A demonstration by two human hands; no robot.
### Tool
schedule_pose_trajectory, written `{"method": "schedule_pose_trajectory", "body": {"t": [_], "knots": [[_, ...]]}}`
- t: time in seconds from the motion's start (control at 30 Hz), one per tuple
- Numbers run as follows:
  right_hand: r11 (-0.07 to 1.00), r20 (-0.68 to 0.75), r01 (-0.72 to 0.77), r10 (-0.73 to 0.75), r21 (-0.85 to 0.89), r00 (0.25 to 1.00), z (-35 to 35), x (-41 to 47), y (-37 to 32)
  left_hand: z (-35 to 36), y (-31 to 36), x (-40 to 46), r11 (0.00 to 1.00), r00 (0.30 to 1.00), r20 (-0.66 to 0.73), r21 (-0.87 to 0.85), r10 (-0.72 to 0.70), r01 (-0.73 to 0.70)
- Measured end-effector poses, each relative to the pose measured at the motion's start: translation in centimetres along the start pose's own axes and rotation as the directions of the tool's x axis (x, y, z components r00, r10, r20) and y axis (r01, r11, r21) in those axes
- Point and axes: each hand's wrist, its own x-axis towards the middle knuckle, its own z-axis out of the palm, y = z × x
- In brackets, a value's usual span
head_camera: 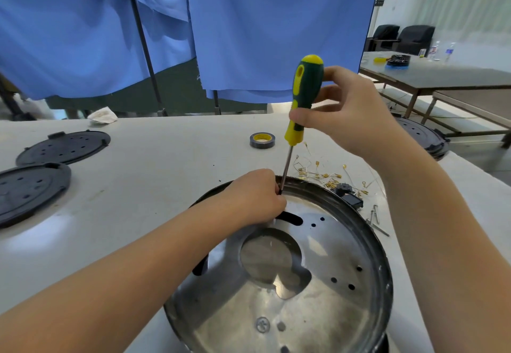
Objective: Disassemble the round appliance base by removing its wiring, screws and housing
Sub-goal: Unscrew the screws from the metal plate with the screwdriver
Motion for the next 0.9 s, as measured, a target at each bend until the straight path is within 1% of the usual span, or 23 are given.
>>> {"method": "schedule_pose_trajectory", "body": {"t": [0.1, 0.17, 0.2, 0.33, 0.43, 0.5, 0.57, 0.7, 0.77, 0.9], "knots": [[0.990, 0.061, -0.016, 0.008, 0.142, 0.998, 0.3, 0.1, -0.2, 0.0, 0.0, 0.1, 1.000, 1.000, -0.002, -0.004, -0.002, 0.002], [0.982, 0.065, -0.025, 0.013, 0.189, 0.998, 0.8, 0.1, -0.2, 0.0, 0.0, 0.1, 1.000, 1.000, -0.006, -0.001, 0.000, 0.000], [0.985, 0.060, -0.021, 0.011, 0.170, 0.998, 1.0, 0.1, -0.2, 0.1, 0.0, 0.1, 1.000, 1.000, -0.008, -0.001, 0.002, -0.002], [0.999, -0.013, 0.030, -0.030, -0.023, 0.999, 1.8, -0.2, 0.0, 0.1, -0.1, 0.2, 1.000, 1.000, -0.013, 0.003, 0.001, -0.001], [0.996, -0.090, 0.069, -0.074, -0.063, 0.993, 2.1, -0.3, 0.1, 0.2, -0.1, 0.2, 1.000, 1.000, -0.015, 0.010, -0.006, 0.006], [0.995, -0.098, 0.081, -0.087, -0.060, 0.991, 2.1, -0.2, 0.0, 0.2, -0.1, 0.2, 1.000, 1.000, -0.009, 0.010, -0.007, 0.007], [0.997, -0.069, 0.070, -0.072, -0.037, 0.995, 2.0, -0.2, -0.3, 0.2, -0.1, 0.2, 1.000, 1.000, -0.011, 0.006, -0.002, 0.002], [0.989, 0.051, 0.047, -0.055, 0.140, 0.997, 1.8, -0.2, -0.7, 0.2, -0.1, 0.2, 1.000, 1.000, -0.014, 0.006, -0.003, 0.003], [0.981, 0.064, 0.034, -0.047, 0.192, 0.997, 2.0, -0.3, -0.7, 0.2, 0.0, 0.2, 1.000, 1.000, -0.018, 0.011, -0.006, 0.006], [0.993, 0.004, 0.046, -0.047, 0.112, 0.999, 2.6, -0.4, -0.5, 0.3, 0.0, 0.3, 1.000, 1.000, -0.029, 0.025, 0.001, -0.001]]}}
